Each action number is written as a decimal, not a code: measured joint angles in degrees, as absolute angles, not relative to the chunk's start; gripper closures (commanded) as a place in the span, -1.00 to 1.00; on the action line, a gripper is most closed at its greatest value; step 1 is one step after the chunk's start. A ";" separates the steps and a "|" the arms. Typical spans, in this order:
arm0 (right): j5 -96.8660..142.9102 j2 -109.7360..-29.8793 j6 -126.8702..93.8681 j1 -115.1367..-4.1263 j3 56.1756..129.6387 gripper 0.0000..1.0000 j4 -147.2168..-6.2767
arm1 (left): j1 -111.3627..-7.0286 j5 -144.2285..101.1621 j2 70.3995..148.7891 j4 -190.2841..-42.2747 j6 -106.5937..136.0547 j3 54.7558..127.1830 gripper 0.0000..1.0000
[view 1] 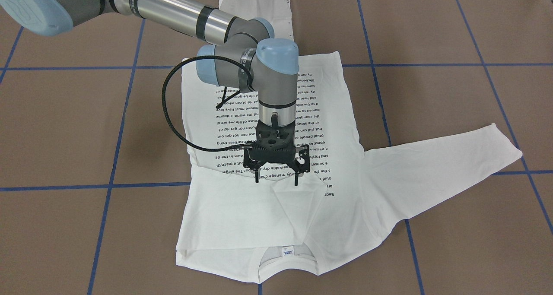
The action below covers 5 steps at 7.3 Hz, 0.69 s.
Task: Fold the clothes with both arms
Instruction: 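Carry the sleeve with the right gripper across the shirt toward the collar, then lay the sleeve on the shirt's far side and open the right gripper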
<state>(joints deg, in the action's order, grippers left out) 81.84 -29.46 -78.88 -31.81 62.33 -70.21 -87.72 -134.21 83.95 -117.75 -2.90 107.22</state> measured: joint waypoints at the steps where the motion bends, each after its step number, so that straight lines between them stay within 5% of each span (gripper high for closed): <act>1: 80.04 -29.42 -79.37 -31.26 58.27 -0.76 -65.28 | -87.72 -134.21 83.94 -117.76 -2.90 107.22 -1.00; 3: 76.96 -28.83 -80.85 -29.57 52.66 -0.62 -59.46 | -87.72 -134.21 83.94 -117.77 -2.90 107.23 -1.00; 5: 74.84 -28.29 -82.49 -27.75 51.21 -0.10 -58.47 | -87.72 -134.21 83.91 -117.77 -2.90 107.18 -1.00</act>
